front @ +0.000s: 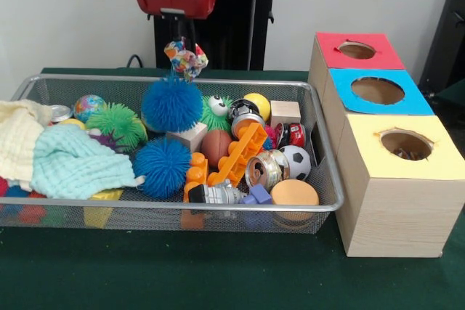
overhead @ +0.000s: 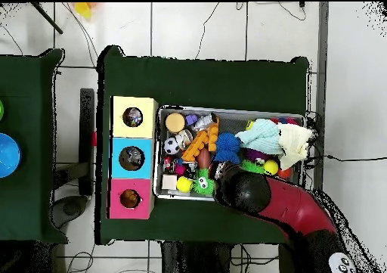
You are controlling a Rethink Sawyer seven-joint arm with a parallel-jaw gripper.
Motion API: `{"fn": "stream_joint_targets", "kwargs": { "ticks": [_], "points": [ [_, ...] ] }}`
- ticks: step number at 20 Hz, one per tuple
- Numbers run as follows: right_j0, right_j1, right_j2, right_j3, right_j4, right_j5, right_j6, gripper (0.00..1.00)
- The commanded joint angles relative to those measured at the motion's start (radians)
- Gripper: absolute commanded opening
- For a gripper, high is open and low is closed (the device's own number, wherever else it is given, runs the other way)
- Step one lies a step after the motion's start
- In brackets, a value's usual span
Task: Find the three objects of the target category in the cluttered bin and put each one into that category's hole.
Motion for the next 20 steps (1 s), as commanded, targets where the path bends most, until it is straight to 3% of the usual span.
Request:
{"fn": "stream_joint_targets", "kwargs": {
  "ticks": [1, 2, 5, 7, 10, 12, 13, 14, 16, 17, 18, 20],
  "points": [
    [0.023, -0.131, 0.053, -0.087, 0.046, 0.270, 0.036, 0.00],
    [0.018, -0.099, 0.060, -0.083, 0.037, 0.206, 0.037, 0.00],
    [-0.019, 0.092, 0.101, -0.079, -0.003, -0.072, 0.048, 0.00],
    [-0.026, 0.107, 0.109, -0.074, -0.003, -0.093, 0.046, 0.00],
    [0.009, -0.065, 0.079, -0.056, 0.040, 0.130, 0.046, 0.00],
    [0.035, -0.135, 0.057, -0.078, 0.052, 0.264, 0.049, 0.00],
    [0.039, -0.131, 0.053, -0.086, 0.048, 0.259, 0.052, 0.00],
    [0.029, -0.099, 0.065, -0.074, 0.044, 0.192, 0.050, 0.00],
    [-0.010, 0.025, 0.107, -0.059, 0.025, -0.009, 0.047, 0.00],
    [-0.021, 0.066, 0.118, -0.063, 0.020, -0.058, 0.046, 0.00],
    [-0.026, 0.061, 0.123, -0.057, 0.021, -0.062, 0.042, 0.00],
    [-0.005, -0.030, 0.104, -0.066, 0.042, 0.080, 0.037, 0.00]
  ]
}}
